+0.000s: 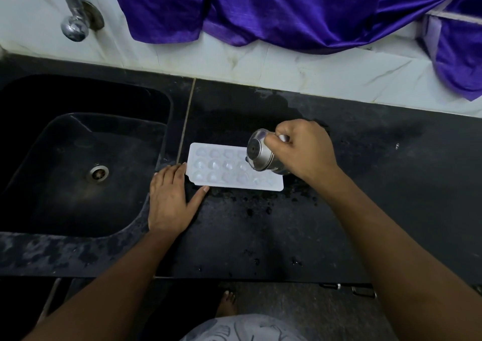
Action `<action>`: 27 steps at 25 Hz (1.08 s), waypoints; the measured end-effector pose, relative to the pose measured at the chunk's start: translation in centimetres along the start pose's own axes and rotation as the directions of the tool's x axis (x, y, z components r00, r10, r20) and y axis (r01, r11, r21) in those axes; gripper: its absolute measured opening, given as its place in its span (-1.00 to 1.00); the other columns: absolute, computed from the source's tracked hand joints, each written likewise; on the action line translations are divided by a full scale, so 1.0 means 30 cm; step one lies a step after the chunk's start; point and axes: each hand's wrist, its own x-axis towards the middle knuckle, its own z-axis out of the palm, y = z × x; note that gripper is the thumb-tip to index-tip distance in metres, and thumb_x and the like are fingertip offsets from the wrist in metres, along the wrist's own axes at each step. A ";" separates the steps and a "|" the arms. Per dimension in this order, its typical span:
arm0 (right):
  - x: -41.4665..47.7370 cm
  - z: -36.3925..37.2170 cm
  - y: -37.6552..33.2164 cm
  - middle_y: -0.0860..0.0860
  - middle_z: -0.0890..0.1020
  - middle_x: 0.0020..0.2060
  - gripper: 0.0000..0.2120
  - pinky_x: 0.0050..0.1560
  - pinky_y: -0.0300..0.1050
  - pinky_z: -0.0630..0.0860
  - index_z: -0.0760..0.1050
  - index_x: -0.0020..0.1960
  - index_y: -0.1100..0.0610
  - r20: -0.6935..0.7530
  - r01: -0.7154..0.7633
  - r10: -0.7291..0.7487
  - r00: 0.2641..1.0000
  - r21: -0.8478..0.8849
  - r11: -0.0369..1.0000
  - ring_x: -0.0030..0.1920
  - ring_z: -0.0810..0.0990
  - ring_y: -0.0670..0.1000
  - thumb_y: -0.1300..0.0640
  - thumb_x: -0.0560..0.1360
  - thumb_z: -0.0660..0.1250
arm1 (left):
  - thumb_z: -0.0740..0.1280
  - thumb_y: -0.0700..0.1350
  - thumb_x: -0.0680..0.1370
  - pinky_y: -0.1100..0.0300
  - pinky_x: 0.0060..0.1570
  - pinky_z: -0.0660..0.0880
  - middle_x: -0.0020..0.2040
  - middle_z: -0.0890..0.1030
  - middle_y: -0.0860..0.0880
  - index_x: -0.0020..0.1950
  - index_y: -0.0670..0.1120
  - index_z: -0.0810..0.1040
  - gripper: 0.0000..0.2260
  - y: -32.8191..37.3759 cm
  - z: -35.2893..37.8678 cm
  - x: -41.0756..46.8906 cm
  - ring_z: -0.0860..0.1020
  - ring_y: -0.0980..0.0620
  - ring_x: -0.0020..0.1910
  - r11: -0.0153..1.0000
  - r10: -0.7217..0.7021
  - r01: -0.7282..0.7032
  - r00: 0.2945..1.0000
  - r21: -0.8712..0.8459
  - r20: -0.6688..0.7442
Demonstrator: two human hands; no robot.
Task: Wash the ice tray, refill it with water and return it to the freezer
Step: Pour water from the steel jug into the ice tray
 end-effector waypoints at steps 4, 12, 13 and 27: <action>-0.027 -0.002 0.033 0.07 0.35 -0.53 -0.56 -0.36 0.04 0.35 0.31 -0.44 0.22 -0.024 -0.183 0.199 0.980 0.301 0.936 -0.45 0.30 0.02 0.11 0.53 0.37 | 0.21 0.37 0.60 -0.23 0.60 0.21 0.50 0.50 -0.18 0.58 -0.16 0.38 -0.25 0.004 -0.011 -0.002 0.37 -0.20 0.54 1.000 0.014 -0.014 1.000 -0.007 0.018; -0.055 -0.005 -0.027 -0.02 0.31 -0.53 -0.52 -0.32 -0.07 0.32 0.27 -0.44 0.17 -0.020 -0.253 0.277 0.961 0.345 0.904 -0.45 0.30 -0.04 0.07 0.54 0.41 | 0.16 0.41 0.61 -0.17 0.64 0.17 0.63 0.35 -0.17 0.68 -0.17 0.21 -0.15 -0.045 -0.082 0.006 0.25 -0.19 0.64 0.985 0.128 -0.148 0.972 0.086 0.199; -0.054 -0.002 -0.042 0.00 0.31 -0.52 -0.52 -0.33 -0.07 0.29 0.28 -0.42 0.20 -0.024 -0.236 0.253 0.967 0.285 0.929 -0.45 0.29 -0.02 0.04 0.53 0.41 | 0.14 0.42 0.61 -0.15 0.64 0.16 0.65 0.32 -0.16 0.70 -0.16 0.18 -0.15 -0.051 -0.088 0.007 0.23 -0.17 0.65 0.983 0.141 -0.163 0.966 0.088 0.217; -0.025 0.077 -0.160 0.09 0.52 -0.49 -0.59 -0.42 -0.10 0.29 0.46 -0.35 0.19 -0.030 -0.059 0.055 0.998 -0.137 0.989 -0.44 0.51 0.11 -0.05 0.56 0.32 | -0.06 0.52 0.53 -0.08 0.68 0.02 0.73 0.12 -0.09 0.74 -0.11 0.01 -0.04 -0.097 -0.113 0.000 0.04 -0.10 0.72 0.951 0.227 -0.281 0.917 0.126 0.329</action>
